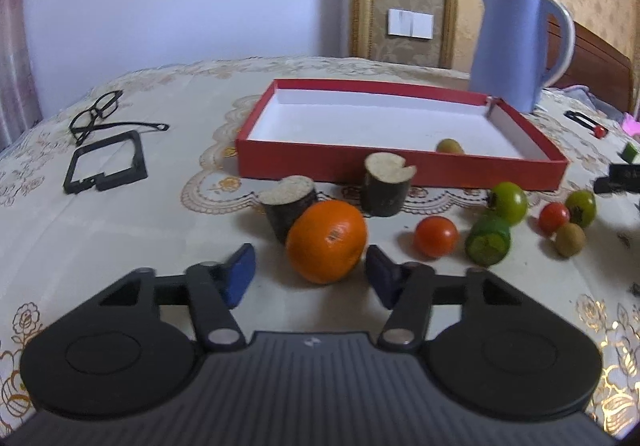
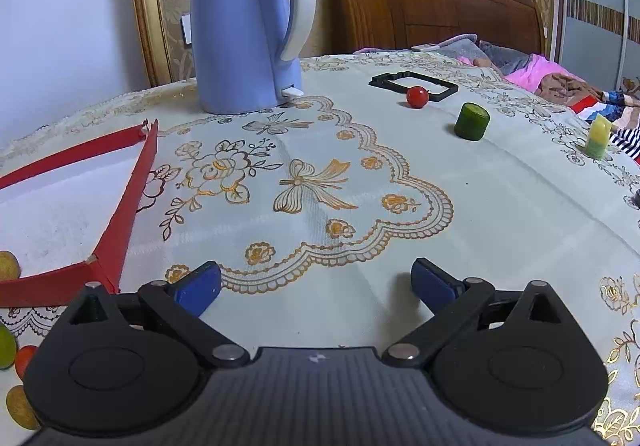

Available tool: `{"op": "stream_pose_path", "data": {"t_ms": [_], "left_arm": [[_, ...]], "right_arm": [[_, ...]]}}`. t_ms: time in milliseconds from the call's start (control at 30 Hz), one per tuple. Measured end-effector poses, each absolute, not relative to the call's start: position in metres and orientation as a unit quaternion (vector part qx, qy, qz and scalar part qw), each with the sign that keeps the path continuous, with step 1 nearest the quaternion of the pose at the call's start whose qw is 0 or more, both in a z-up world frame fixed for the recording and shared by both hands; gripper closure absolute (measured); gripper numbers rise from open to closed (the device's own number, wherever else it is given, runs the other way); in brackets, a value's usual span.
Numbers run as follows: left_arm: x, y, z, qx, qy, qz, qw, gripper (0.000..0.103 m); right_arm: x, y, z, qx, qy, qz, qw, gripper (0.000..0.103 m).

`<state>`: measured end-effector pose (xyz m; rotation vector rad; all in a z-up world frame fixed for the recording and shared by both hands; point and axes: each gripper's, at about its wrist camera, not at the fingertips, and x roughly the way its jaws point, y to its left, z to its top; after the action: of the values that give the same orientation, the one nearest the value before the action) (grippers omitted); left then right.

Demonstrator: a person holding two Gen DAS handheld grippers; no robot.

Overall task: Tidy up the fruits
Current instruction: 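Grasp the mandarin orange with the left gripper and lift it, then lower the orange into the red tray and open the left gripper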

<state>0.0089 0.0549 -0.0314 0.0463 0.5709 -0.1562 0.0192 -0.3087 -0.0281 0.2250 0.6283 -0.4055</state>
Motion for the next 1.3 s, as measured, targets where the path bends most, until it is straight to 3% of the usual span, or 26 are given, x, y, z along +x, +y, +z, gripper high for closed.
{"op": "stream_pose_path", "data": {"t_ms": [67,500,767,1100,1300], "left_arm": [[0.008,0.055,-0.031,0.018,0.28,-0.094,0.955,0.068],[0.003,0.045,-0.007,0.026,0.264,-0.131,0.955,0.068],[0.06,0.034,0.021,0.015,0.247,-0.111,0.963,0.068],[0.148,0.035,0.003,-0.023,0.305,-0.054,0.95,0.068],[0.161,0.033,-0.013,-0.011,0.326,-0.053,0.944,0.068]], "right_arm": [[0.019,-0.309,-0.028,0.11,0.306,-0.197,0.925,0.001],[0.018,-0.31,-0.028,0.116,0.301,-0.195,0.926,0.001],[0.018,-0.31,-0.028,0.116,0.3,-0.195,0.926,0.001],[0.021,-0.307,-0.029,0.101,0.309,-0.2,0.924,0.001],[0.021,-0.308,-0.029,0.103,0.307,-0.199,0.925,0.001]]}}
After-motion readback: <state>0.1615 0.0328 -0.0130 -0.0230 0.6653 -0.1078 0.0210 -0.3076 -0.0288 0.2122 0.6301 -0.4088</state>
